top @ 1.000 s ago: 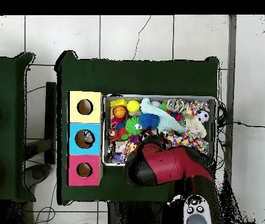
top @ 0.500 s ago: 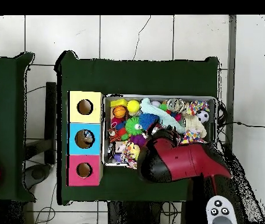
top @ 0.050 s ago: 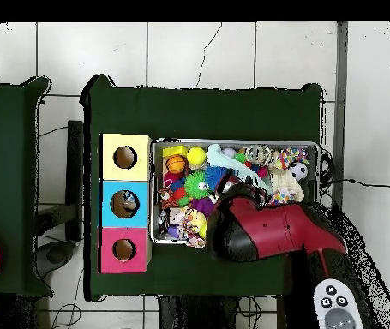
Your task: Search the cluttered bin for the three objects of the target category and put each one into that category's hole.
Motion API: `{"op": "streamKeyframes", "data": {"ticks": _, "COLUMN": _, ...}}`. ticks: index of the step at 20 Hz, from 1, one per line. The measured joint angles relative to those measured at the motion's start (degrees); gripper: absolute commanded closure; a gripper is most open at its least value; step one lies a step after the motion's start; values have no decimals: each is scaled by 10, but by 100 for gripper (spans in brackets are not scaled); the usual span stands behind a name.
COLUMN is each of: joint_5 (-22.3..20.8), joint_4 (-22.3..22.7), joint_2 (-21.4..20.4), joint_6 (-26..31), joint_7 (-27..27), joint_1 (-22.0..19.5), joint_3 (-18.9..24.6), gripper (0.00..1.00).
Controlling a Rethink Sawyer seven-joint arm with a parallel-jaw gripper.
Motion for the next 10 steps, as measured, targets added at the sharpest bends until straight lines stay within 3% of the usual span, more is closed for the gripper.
{"op": "streamKeyframes", "data": {"ticks": 10, "joint_5": -72, "joint_4": -4, "joint_2": 33, "joint_6": 0, "joint_7": -3, "joint_1": -50, "joint_3": 48, "gripper": 0}}
